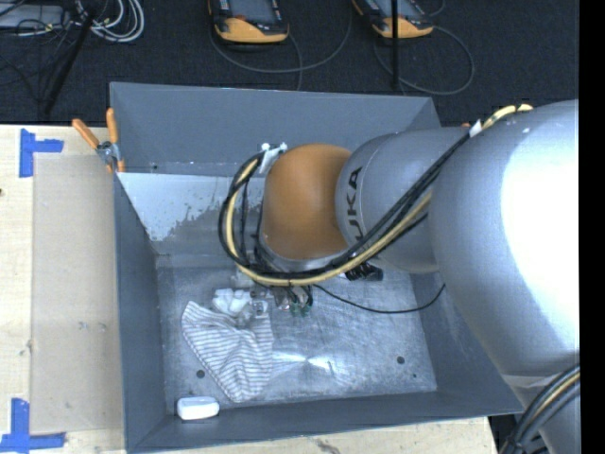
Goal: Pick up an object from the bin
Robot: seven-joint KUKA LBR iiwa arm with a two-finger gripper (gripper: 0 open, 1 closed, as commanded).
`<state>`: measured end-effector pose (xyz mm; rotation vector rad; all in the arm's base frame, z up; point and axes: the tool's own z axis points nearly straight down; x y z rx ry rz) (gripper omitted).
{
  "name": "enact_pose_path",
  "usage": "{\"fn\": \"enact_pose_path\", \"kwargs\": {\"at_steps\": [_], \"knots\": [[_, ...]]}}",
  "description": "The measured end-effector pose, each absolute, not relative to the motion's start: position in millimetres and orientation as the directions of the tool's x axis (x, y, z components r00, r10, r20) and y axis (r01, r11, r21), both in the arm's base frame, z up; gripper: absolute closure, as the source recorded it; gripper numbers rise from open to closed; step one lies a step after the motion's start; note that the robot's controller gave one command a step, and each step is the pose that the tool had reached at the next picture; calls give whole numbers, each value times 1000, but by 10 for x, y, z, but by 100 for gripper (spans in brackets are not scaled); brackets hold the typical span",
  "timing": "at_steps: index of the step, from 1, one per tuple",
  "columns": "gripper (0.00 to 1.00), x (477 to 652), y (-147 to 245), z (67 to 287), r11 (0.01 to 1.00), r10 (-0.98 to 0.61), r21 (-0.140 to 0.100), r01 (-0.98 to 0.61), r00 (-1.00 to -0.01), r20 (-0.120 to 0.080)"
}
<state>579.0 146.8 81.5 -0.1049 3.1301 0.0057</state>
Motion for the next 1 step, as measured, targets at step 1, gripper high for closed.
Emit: {"fn": "enact_pose_path", "kwargs": {"at_steps": [1], "knots": [[100,5756,1443,2348,996,-90,0,-90,-996,-7]]}}
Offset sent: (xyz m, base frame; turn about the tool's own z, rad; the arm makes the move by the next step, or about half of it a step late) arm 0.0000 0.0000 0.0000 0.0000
